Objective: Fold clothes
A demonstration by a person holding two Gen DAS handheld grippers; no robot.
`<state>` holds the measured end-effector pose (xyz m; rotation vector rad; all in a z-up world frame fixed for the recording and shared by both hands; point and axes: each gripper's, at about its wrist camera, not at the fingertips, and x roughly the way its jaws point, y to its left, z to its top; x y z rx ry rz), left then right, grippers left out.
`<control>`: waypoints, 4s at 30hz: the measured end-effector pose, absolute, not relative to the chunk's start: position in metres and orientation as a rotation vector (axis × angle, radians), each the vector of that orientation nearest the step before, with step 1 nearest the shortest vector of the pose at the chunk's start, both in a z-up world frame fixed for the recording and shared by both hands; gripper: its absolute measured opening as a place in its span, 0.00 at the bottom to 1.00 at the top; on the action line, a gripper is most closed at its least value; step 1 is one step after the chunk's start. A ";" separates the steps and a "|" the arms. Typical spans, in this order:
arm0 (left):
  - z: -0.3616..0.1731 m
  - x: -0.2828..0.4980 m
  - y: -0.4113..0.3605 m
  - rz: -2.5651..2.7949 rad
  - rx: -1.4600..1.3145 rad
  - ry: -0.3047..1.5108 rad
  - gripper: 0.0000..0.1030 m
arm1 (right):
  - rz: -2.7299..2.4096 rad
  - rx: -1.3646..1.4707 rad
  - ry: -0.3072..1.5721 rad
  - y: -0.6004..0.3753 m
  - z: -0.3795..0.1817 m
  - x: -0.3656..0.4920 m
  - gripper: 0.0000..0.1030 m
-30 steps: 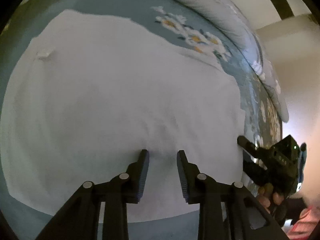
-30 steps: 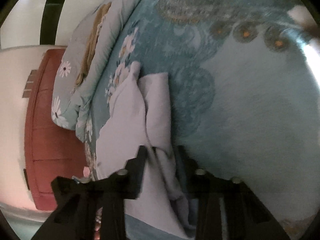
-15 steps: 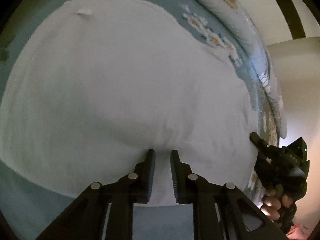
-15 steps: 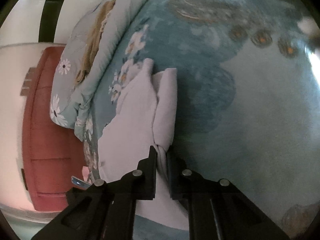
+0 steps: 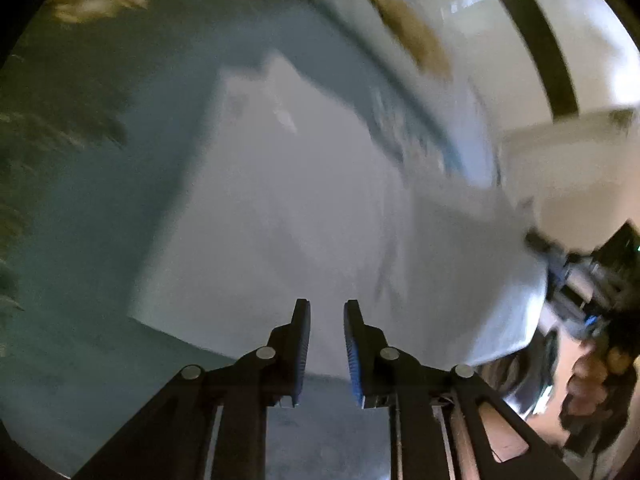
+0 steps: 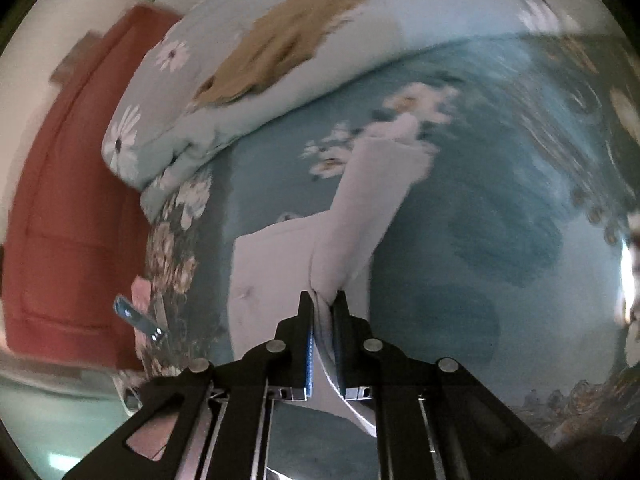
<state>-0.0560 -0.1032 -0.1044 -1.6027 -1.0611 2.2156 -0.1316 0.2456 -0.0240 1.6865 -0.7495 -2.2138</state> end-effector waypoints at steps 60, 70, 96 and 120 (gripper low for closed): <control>-0.157 0.008 -0.173 2.109 -1.580 -1.545 0.11 | -1.961 1.960 -0.803 0.186 -0.144 -0.066 0.38; -0.140 0.012 -0.211 2.131 -1.507 -1.648 0.34 | -1.968 1.934 -0.878 0.178 -0.166 -0.055 0.38; -0.119 -0.034 -0.168 2.119 -1.564 -1.433 0.36 | -2.147 1.964 -0.390 0.294 -0.101 -0.143 0.08; -0.113 -0.142 -0.097 2.312 -1.711 -0.881 0.46 | -2.147 1.756 -1.120 0.337 -0.133 -0.066 0.49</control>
